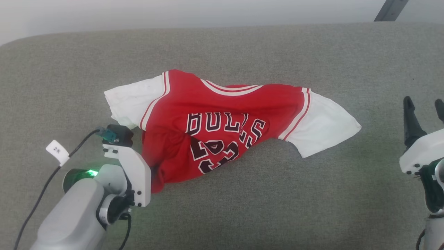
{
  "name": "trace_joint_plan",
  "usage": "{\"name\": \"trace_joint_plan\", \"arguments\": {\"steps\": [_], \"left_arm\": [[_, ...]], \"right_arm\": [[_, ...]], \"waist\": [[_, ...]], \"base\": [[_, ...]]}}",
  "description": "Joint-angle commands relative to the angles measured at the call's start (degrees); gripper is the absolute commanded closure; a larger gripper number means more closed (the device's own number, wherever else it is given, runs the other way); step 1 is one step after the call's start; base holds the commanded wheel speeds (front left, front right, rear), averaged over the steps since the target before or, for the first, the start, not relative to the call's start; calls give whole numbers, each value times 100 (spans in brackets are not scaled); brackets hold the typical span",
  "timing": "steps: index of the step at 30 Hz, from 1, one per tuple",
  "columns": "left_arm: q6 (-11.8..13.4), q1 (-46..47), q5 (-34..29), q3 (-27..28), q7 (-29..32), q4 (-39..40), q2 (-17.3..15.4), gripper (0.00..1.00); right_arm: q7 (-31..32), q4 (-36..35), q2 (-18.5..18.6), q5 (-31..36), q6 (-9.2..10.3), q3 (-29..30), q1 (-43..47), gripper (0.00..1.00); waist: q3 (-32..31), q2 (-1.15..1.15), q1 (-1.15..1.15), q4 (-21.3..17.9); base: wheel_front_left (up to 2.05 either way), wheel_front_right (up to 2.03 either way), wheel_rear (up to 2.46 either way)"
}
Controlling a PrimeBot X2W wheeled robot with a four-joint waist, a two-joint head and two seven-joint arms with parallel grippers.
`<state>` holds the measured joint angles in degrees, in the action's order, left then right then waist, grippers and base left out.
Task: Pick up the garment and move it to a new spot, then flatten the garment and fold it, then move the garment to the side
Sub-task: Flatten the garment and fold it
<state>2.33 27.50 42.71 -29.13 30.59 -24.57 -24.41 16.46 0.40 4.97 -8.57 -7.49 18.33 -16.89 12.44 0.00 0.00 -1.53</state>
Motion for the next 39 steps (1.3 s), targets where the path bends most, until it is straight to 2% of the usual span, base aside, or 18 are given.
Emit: {"name": "trace_joint_plan", "arguments": {"steps": [1,4,9,20,24,29,34,35,36,37,39], "left_arm": [[-36,-85,58,-118,157,-127,99,100],[-65,-109,117,-177,306,-91,108,100],[76,-363,229,-297,790,237,20,100],[618,-1283,463,-556,1688,1815,-186,100],[757,-1516,482,-665,1889,2086,-262,100],[799,-1670,550,-762,2075,2304,-259,100],[910,-1669,594,-673,2011,2464,-195,100],[955,-1640,603,-608,1929,2502,-161,83],[969,-1605,590,-572,1879,2532,-167,22],[1006,-1564,574,-515,1844,2571,-182,0],[1048,-1473,559,-426,1823,2687,-233,0]], "right_arm": [[-20,21,27,-14,-1,-4,-22,0],[3,42,68,3,-1,39,-17,0],[51,74,159,26,-1,122,64,0],[308,-85,202,67,-1,90,242,0],[366,-67,250,17,-1,69,238,0],[443,-141,196,38,-1,39,298,0],[457,-157,178,21,-1,20,333,0],[449,-169,171,19,-1,24,330,0],[439,-168,165,17,-1,19,330,0],[432,-163,162,13,-1,22,337,0],[403,-171,147,6,-1,37,350,0]], "waist": [[-3,0,0,17],[-52,0,0,92],[-193,0,0,272],[-390,0,0,584],[-419,0,0,623],[-433,0,0,618],[-445,0,0,588],[-450,0,0,581],[-462,0,0,572],[-475,0,0,564],[-501,0,0,547]], "base": [[0,0,0],[0,0,0],[0,0,0],[0,0,0],[0,0,0],[0,0,0],[0,0,0],[0,0,0],[0,0,0],[0,0,0],[0,0,0]]}}
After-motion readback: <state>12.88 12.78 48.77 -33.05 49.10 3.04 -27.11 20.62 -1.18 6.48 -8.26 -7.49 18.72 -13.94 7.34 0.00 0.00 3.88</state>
